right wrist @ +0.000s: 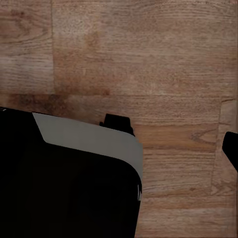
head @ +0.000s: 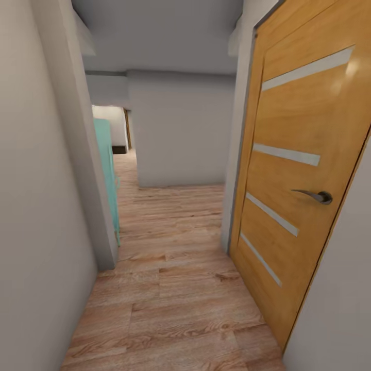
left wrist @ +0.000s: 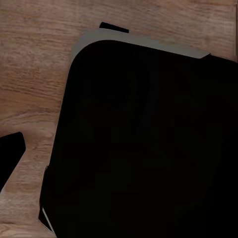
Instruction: Move the two storage containers from the living room to the garage. In the garage, place one container on the floor and stack the other container on top of it (either order is fine).
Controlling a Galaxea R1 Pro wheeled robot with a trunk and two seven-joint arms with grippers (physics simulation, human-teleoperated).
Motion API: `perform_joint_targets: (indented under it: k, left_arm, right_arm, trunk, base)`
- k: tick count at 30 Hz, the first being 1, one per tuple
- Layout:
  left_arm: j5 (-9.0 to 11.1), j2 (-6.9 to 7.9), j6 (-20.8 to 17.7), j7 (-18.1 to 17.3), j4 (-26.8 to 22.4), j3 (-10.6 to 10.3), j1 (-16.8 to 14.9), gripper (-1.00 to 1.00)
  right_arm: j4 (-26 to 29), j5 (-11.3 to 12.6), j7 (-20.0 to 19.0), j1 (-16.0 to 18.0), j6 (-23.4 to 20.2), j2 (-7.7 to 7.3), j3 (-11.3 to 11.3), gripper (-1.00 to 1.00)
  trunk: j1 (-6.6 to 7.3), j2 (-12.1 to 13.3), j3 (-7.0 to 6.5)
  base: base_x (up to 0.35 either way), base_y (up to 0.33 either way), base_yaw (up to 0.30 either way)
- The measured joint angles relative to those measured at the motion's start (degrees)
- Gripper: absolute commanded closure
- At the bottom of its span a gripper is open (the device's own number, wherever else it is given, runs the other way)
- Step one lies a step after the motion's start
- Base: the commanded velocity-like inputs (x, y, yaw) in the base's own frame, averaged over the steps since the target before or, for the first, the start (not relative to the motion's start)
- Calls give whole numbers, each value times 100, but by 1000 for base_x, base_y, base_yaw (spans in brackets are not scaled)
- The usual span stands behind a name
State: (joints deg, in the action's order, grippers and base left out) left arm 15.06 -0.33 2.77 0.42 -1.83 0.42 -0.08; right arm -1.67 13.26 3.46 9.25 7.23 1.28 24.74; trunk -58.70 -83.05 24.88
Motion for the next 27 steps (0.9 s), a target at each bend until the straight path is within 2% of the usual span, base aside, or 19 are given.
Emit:
perform_joint_targets:
  k: [27]
  left_arm:
    - [1,-1,0,6,0,0,0,-100]
  right_arm:
    - [0,-1,6,0,47,-9,0,-100]
  trunk:
    - [0,0,0]
  base:
    - [323,0,3]
